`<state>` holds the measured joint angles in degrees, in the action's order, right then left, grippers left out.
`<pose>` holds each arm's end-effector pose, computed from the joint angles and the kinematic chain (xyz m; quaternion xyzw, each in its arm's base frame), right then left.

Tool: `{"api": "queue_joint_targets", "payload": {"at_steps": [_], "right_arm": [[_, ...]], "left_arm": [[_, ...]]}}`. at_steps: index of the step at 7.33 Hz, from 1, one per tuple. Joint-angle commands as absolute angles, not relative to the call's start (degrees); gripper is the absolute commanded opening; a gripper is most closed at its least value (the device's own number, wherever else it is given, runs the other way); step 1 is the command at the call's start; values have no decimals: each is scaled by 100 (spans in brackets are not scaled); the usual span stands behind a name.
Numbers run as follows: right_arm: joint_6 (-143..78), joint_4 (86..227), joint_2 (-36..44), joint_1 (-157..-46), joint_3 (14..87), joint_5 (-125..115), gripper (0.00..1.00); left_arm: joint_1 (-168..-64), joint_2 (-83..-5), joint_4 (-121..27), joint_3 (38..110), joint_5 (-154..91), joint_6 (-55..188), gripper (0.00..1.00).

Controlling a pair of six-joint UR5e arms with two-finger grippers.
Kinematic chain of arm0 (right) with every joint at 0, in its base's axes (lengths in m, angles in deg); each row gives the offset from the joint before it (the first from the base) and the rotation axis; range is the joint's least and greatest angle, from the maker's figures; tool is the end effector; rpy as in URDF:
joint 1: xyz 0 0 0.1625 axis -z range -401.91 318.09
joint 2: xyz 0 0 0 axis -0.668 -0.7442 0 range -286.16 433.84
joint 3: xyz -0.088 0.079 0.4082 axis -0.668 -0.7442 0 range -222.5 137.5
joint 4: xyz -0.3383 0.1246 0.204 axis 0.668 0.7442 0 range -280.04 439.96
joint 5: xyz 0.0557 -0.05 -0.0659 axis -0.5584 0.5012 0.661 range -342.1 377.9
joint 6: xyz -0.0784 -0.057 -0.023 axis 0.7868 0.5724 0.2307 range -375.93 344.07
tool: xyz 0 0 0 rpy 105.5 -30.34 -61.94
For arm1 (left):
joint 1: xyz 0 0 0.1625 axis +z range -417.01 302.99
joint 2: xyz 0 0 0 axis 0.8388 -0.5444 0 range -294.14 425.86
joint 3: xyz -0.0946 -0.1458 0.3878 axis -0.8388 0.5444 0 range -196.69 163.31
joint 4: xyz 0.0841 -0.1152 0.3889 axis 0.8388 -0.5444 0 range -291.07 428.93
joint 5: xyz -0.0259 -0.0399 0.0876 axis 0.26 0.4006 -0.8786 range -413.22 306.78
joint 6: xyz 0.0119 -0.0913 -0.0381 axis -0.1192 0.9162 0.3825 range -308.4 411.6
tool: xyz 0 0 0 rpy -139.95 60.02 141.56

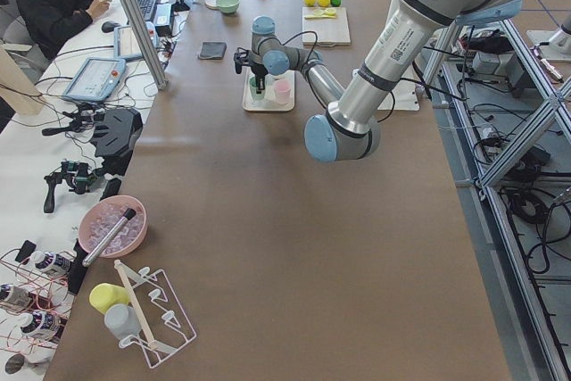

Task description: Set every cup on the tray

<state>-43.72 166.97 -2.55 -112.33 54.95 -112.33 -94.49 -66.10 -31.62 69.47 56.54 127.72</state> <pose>-0.1322 -0.5771 0.4634 0.0440 -0.3866 -0.0058 0.9212 0.5179 -0.5225 0.2235 0.0350 0.4335 -0.1143 0.8932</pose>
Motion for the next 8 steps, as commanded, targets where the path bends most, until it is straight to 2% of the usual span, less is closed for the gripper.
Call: {"api": "queue_joint_targets", "payload": {"at_steps": [1, 2, 3, 4, 5, 8], "right_arm": [[-4186, 16697, -543, -11371, 5672, -11244, 99], [-4195, 16697, -579, -11380, 5699, -11244, 99], [-4186, 16697, -596, -11381, 5707, -11244, 100], [-4186, 16697, -623, -11407, 5716, -11244, 99], [-4151, 16706, -666, -11468, 5742, -11261, 100], [-3643, 16697, -1070, -11766, 5804, -11569, 100]], "left_arm": [[-9428, -6650, -3355, 6760, 5612, 12780, 0], [-9428, -6642, -3364, 6751, 5612, 12746, 5], [-9428, -6633, -3373, 6751, 5612, 12737, 34], [-9428, -6633, -3373, 6760, 5612, 12736, 80], [-9437, -6615, -3356, 6873, 5621, 12632, 97], [-9970, -6344, -2604, 7987, 5961, 12055, 98]]}}
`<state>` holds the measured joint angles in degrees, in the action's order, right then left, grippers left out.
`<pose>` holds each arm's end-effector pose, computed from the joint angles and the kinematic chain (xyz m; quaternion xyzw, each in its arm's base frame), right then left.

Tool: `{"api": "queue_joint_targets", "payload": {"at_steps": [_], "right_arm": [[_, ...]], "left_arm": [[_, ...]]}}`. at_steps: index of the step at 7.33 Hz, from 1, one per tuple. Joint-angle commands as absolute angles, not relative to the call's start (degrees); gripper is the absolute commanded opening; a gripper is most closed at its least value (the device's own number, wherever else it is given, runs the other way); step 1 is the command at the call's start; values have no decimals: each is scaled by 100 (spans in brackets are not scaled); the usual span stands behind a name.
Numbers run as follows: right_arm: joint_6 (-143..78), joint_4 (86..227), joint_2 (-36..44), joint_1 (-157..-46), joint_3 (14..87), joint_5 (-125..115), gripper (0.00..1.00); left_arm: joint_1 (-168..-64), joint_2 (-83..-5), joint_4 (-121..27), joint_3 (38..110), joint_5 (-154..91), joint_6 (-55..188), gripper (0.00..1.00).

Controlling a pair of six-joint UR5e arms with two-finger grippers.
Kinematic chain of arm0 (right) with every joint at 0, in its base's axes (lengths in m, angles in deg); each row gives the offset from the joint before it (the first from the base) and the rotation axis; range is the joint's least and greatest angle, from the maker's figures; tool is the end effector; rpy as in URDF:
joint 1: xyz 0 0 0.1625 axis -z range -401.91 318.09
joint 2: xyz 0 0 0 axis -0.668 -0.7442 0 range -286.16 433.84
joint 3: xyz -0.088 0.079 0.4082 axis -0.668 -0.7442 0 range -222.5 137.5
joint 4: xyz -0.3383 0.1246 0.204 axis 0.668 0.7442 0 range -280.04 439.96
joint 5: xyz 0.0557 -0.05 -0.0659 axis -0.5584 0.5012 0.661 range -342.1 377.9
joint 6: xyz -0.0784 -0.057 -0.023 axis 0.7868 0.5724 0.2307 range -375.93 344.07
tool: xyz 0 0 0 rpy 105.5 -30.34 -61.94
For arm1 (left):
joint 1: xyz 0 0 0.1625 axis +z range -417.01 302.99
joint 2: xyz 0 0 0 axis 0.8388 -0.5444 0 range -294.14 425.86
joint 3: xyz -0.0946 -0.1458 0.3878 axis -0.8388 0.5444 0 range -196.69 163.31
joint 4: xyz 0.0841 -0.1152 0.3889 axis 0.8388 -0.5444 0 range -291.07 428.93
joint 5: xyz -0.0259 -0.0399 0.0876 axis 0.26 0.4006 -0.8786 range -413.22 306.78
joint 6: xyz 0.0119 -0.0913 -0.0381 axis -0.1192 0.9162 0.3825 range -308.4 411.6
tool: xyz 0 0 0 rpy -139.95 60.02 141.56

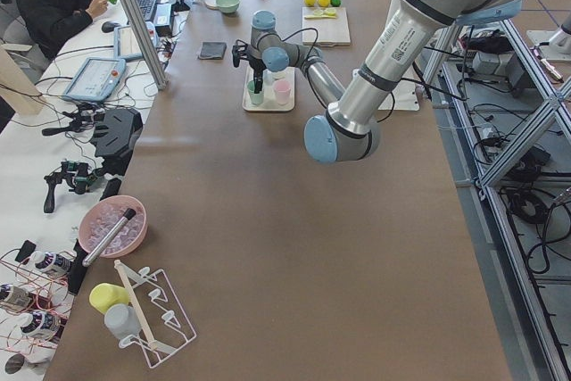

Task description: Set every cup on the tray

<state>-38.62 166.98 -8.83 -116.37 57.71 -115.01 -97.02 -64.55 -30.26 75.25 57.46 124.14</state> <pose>-0.0836 -0.5446 0.4991 0.0388 -0.3944 -0.0080 0.9181 0.4734 -0.5254 0.2018 0.0638 0.4527 -0.0966 0.8841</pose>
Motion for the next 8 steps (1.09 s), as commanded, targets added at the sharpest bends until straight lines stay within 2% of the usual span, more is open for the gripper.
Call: {"api": "queue_joint_targets", "payload": {"at_steps": [1, 2, 3, 5, 8], "right_arm": [[-3362, 16688, -1306, -11811, 5822, -11569, 100], [-3046, 16697, -1483, -11959, 5804, -11578, 100], [-2791, 16688, -1728, -12178, 5813, -11586, 100], [-2245, 16697, -2107, -12539, 5743, -11604, 100], [-2174, 16697, -2170, -12812, 5673, -11578, 100]], "left_arm": [[-10121, -6073, -2182, 8504, 5955, 11511, 98], [-10192, -5627, -2187, 9014, 5833, 11323, 98], [-10845, -5431, -2213, 9158, 5814, 11269, 98], [-12129, -4616, -2519, 9177, 6611, 9879, 98], [-12607, -3508, -2977, 8896, 6684, 9652, 98]]}}
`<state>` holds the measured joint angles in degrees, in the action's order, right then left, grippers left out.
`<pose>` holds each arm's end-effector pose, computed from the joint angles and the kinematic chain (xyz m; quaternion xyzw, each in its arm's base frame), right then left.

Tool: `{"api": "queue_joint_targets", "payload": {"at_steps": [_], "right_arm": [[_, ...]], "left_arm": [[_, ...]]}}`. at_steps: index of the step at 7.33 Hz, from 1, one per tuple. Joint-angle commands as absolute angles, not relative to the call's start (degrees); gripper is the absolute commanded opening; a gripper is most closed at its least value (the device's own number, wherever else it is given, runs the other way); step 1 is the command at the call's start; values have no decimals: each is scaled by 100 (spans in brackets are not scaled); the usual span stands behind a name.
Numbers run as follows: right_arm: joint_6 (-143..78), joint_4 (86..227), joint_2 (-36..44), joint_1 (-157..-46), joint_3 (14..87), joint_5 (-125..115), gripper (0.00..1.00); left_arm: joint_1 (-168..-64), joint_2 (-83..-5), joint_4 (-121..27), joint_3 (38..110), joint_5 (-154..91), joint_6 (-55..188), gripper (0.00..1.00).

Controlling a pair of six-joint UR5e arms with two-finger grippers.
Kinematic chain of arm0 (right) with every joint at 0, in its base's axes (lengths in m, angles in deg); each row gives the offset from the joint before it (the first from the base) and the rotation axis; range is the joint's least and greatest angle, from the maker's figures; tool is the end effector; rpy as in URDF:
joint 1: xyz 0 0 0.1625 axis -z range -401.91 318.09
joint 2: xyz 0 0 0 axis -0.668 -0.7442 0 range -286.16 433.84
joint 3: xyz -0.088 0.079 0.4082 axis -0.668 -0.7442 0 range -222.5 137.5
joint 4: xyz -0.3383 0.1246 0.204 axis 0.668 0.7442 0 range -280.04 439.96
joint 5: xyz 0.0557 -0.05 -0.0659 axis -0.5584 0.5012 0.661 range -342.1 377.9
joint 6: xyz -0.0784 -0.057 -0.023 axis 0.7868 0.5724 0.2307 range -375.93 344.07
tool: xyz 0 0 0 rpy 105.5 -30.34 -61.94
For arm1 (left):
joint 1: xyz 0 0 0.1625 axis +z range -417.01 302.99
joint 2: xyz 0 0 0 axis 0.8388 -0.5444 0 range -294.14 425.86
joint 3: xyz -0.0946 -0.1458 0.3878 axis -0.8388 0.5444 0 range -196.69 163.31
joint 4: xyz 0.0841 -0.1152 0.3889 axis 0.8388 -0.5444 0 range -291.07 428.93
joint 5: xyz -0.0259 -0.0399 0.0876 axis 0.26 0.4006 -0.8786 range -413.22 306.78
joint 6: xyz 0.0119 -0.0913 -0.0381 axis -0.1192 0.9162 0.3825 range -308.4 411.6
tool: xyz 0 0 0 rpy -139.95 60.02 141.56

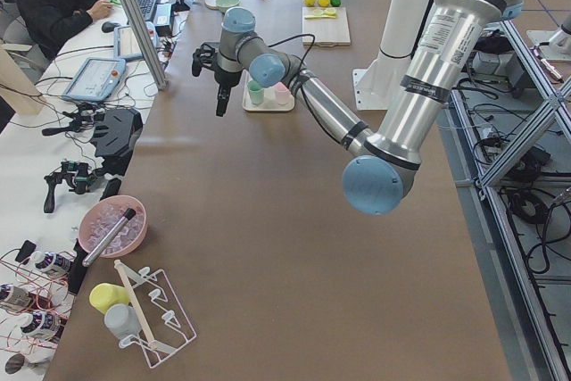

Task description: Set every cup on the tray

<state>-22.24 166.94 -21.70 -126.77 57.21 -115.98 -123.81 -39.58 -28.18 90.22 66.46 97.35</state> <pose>0.0229 -0.4619 0.6157 0.0207 -0.3769 -0.0140 0.9259 0.1500 -0.5629 0.3657 0.1325 0.3834 -0.0931 0.9093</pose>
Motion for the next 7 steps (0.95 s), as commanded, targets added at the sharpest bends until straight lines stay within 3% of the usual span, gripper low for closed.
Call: {"api": "queue_joint_targets", "payload": {"at_steps": [1, 4, 7], "right_arm": [[-1929, 16706, -2152, -12865, 5638, -11552, 100], [-1927, 16706, -2196, -12875, 5585, -11613, 100], [-1997, 16706, -2117, -12875, 5576, -11701, 100]], "left_arm": [[-13079, -3217, -2925, 8922, 6963, 8816, 98], [-14504, -2618, -2890, 8317, 7938, 7068, 98], [-14640, -2142, -2959, 8106, 8108, 7059, 98]]}}
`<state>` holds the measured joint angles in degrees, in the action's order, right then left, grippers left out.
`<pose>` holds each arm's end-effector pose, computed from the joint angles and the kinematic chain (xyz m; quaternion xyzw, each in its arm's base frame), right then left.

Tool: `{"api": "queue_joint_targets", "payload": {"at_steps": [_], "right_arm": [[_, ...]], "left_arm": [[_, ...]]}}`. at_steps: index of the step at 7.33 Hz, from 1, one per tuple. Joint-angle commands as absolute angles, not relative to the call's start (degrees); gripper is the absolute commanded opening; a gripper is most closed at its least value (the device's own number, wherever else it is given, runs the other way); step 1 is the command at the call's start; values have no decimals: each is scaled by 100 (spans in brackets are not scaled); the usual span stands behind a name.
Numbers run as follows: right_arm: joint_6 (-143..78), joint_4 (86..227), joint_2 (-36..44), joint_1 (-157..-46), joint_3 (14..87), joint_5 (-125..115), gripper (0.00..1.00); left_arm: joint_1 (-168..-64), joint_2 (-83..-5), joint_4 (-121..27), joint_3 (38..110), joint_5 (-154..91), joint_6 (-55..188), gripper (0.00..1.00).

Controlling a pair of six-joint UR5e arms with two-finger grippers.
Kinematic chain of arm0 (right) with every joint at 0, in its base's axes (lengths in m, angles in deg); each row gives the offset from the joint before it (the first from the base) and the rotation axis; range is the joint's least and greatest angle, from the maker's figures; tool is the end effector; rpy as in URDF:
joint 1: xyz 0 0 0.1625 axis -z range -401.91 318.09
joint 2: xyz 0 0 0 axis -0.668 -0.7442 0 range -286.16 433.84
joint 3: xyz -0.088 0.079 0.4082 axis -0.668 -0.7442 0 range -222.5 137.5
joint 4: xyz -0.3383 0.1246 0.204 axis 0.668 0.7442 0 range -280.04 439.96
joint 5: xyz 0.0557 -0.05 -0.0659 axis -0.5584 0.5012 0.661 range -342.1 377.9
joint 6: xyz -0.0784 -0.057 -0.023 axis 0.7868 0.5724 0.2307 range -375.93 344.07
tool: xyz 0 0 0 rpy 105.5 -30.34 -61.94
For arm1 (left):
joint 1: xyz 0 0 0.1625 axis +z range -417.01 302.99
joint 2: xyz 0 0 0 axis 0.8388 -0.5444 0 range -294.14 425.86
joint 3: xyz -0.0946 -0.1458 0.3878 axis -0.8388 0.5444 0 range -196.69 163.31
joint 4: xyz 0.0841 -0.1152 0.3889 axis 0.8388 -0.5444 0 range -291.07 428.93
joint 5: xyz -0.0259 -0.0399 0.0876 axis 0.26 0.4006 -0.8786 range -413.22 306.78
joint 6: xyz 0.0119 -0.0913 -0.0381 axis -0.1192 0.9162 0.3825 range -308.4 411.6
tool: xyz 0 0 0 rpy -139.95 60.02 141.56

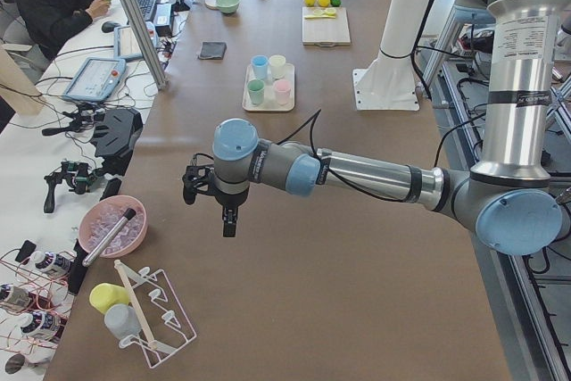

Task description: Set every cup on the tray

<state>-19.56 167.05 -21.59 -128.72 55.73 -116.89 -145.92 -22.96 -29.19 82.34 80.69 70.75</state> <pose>0.0375 -0.4606 0.6268 0.0233 -0.3826 -0.0155 0.9235 -0.0547 -0.4965 0.5754 0.0617 0.3871 -0.0928 0.9153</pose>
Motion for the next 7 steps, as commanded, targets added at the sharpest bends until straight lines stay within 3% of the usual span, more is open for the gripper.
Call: {"api": "queue_joint_targets", "payload": {"at_steps": [1, 7], "right_arm": [[-2015, 16697, -2082, -12875, 5584, -11701, 100], [-1997, 16697, -2100, -12875, 5611, -11771, 100]], "left_arm": [[-14640, -2072, -2969, 8096, 8091, 7059, 98], [-14631, -2062, -2969, 8113, 8073, 7059, 98]]}}
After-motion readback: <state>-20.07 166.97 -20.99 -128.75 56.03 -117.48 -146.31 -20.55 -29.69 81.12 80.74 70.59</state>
